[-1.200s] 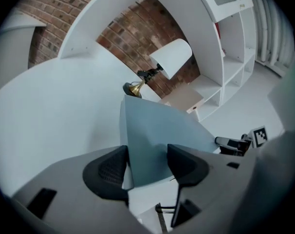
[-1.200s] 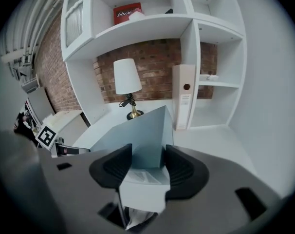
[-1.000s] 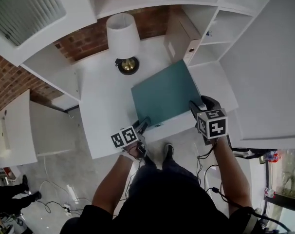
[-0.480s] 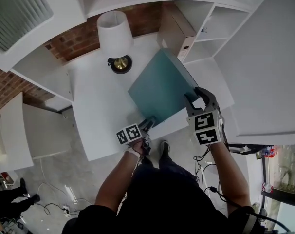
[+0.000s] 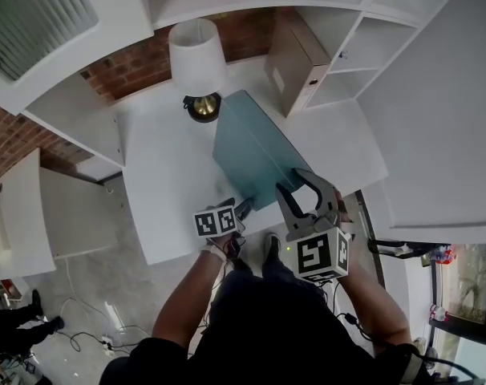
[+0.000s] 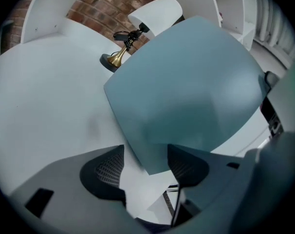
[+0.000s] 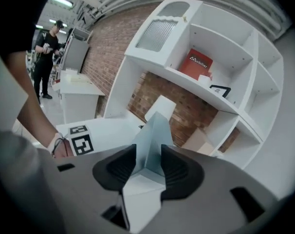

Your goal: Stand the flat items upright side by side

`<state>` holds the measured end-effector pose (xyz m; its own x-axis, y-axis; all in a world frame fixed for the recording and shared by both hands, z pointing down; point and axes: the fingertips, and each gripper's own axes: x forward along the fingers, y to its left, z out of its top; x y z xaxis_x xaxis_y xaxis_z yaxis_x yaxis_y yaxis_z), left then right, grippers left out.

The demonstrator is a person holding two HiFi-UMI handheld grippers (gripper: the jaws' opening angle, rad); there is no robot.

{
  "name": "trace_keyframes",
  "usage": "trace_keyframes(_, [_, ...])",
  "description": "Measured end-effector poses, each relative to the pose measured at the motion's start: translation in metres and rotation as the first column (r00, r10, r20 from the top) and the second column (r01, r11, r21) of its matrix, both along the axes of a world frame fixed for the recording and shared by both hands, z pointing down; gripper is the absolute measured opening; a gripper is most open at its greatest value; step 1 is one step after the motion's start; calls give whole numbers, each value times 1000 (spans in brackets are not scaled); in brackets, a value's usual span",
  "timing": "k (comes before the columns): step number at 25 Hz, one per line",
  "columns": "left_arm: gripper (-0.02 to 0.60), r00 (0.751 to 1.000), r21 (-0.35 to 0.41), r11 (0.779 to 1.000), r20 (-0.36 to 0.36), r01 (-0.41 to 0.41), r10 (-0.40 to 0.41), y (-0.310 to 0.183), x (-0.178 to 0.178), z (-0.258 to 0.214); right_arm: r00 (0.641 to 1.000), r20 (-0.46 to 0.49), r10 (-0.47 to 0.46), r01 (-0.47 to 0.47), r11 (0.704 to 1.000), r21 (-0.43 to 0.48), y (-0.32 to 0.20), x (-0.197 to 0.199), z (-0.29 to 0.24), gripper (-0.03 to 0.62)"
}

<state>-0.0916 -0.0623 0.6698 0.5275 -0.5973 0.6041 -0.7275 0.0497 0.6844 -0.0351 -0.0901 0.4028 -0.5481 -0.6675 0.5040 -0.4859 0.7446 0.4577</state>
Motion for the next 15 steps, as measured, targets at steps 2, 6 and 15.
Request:
trace_keyframes(2, [262, 999, 3, 1000, -34, 10, -10, 2, -5, -4, 997, 68, -26, 30, 998, -61, 11, -9, -4, 152])
trace_keyframes(6, [262, 996, 83, 995, -67, 57, -51, -2, -28, -28, 988, 150, -29, 46, 993, -110, 17, -16, -9, 143])
trace_keyframes(15, [262, 998, 375, 927, 69, -31, 5, -33, -59, -109, 945, 326, 2, 69, 976, -205, 28, -23, -16, 196])
